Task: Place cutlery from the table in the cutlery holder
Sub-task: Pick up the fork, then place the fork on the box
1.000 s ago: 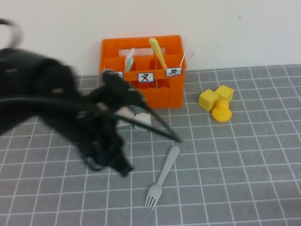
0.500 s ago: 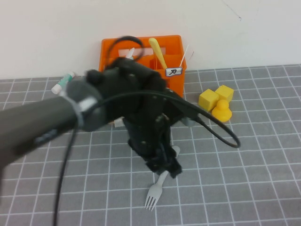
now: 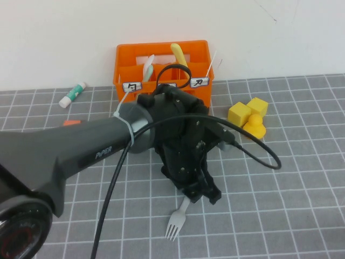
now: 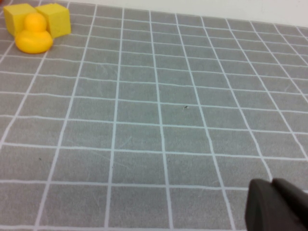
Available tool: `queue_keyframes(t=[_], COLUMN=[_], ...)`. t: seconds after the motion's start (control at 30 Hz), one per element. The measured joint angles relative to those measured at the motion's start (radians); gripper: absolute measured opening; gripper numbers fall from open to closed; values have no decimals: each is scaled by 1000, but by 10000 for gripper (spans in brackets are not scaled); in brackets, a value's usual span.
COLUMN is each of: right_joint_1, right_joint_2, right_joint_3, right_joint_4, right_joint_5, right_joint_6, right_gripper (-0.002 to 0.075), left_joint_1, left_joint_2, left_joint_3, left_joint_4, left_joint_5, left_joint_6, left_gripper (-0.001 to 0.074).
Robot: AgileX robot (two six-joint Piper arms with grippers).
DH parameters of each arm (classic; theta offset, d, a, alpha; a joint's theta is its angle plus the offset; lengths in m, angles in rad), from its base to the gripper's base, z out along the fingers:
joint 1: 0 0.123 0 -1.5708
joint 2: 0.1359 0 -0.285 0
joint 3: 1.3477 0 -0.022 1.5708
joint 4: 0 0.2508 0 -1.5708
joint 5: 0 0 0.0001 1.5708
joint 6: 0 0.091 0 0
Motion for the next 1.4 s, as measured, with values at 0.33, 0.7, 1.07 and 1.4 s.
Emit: queue_keyframes(t=[0.33, 0.7, 1.07, 1.4], right_joint_1=[0, 0, 0, 0], right_joint_2=[0, 0, 0, 0], right_joint_3=[0, 0, 0, 0], right_joint_4=[0, 0, 0, 0], right_joint_5=[0, 0, 0, 0], right_joint_6=[0, 0, 0, 0], right_gripper=[-3, -3, -3, -3], left_joint_1=[0, 0, 0, 4], left_joint_2=[10, -67, -506, -748], left_joint_3=[-7, -7, 206, 548], left_joint_4=[11, 25, 19, 104], left_joint_5=[-24, -25, -218, -693], left_joint_6=[-98, -98, -98, -216], left_gripper=[253, 130, 129, 129])
